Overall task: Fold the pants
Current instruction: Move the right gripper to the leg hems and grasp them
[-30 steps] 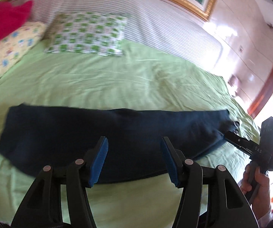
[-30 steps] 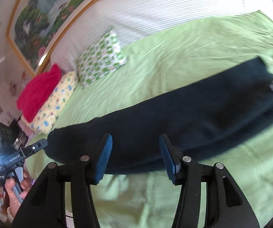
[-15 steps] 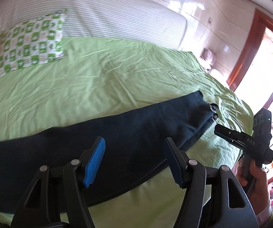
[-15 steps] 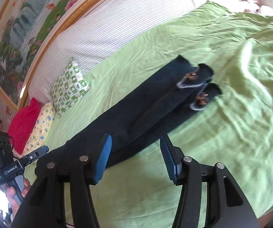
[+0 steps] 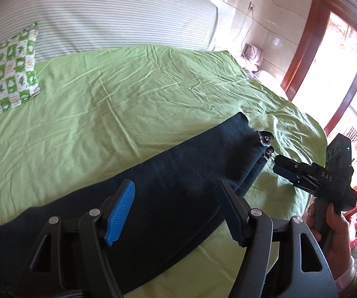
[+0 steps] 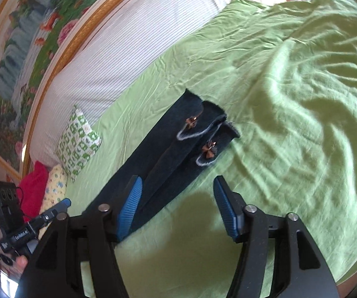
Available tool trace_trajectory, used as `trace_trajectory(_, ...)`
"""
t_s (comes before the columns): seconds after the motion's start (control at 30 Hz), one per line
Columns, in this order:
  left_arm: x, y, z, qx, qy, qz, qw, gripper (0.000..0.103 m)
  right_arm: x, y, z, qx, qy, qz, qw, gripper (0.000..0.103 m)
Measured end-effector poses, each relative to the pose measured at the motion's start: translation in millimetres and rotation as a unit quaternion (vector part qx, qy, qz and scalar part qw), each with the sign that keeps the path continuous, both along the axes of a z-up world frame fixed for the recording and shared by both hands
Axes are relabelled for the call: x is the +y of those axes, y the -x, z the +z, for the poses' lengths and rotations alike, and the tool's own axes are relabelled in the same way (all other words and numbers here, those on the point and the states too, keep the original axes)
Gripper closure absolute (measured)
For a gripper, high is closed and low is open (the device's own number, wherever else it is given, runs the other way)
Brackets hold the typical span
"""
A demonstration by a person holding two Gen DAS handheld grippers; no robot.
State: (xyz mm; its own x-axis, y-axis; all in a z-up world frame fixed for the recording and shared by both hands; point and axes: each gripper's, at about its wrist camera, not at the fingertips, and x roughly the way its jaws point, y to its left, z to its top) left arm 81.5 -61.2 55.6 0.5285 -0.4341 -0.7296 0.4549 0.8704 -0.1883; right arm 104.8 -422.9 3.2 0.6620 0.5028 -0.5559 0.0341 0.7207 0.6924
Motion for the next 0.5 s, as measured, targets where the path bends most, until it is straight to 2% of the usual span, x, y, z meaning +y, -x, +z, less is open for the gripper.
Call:
trace_trajectory(0.2,-22,-26,5,0.003,-0.01,-0.031,0.9995,0.031,-6,-17,-8,0.026,-0.024,-0.038,0.999,0.039)
trace_trajectory(0.3,-37,-45,6,0.005,-0.025,-0.049,0.9985,0.031,-7,-23,-9,0.022,-0.034,-0.051,0.998,0.039)
trace_trajectory(0.43,-56,-73,5,0.024,-0.022,-0.069,0.9971,0.029,-9,-37,-13,0.024,-0.04,-0.069,0.996,0.04)
trace_trajectory(0.5,-64,-85,2,0.039,-0.02,-0.074,0.9963,0.029,-10,-43,-14,0.023,-0.038,-0.077,0.996,0.048)
